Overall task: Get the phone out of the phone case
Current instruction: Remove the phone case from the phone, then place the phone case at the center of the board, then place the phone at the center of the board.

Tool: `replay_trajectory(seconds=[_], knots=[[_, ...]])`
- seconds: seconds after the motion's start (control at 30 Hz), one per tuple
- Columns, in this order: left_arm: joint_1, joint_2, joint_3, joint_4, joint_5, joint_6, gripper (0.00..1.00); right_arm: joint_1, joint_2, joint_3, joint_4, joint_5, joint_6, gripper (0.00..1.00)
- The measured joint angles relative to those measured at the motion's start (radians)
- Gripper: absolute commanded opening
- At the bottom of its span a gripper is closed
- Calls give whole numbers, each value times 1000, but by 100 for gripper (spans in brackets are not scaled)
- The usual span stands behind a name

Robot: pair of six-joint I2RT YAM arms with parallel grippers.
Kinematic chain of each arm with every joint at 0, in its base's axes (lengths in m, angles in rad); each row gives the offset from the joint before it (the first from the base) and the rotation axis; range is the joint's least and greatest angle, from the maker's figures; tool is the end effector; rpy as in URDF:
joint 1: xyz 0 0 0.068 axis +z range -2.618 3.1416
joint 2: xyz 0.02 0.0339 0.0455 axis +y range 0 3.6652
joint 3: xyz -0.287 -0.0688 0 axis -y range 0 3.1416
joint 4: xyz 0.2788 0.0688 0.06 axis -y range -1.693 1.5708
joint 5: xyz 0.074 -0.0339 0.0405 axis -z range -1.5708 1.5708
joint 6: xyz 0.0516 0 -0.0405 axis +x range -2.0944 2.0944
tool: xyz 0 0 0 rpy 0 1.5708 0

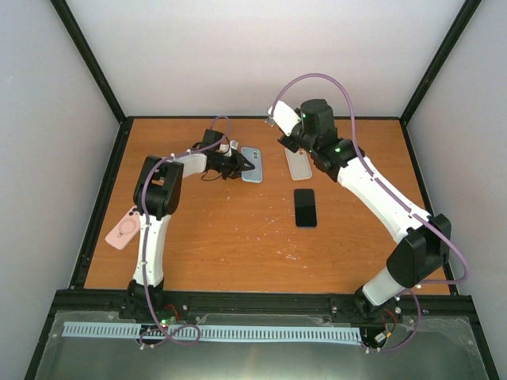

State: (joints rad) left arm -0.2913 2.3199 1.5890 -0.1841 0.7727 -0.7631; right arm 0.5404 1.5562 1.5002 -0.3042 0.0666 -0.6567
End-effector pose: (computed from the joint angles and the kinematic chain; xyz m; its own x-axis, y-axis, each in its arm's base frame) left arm 0.4980 -0.1869 0.0943 -0.9726 -0.2250 -0.0583 -0.0814 0.5646 -0.8213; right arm 0.3576 0.2105 0.4005 0.0414 -0.6855 -0.7269 -0.5488 0.5923 -0.5899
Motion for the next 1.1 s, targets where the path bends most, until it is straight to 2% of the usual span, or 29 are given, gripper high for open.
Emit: replay_trajectory(seconds=[0.33,0.43,0.53,0.7,0.83,1.1], knots=[[-7,-47,2,-60,-93,16,68,-2,18,0,-7,-22,-7,3],[-8,-90,-33,-83,-156,15,92,-2,18,0,-7,-25,-16,3],[-8,-139,-61,-105,-209,12,99,-2,18,-3,-2,-26,-36,3],[-1,-198,-108,-126,-261,12,100,0,18,-43,36,-24,-80,3],[18,-255,-150,-127,-248,16,100,19,8,-137,117,-6,-150,3],[166,-481,-251,-38,-60,28,100,130,-48,-423,354,54,-365,3]])
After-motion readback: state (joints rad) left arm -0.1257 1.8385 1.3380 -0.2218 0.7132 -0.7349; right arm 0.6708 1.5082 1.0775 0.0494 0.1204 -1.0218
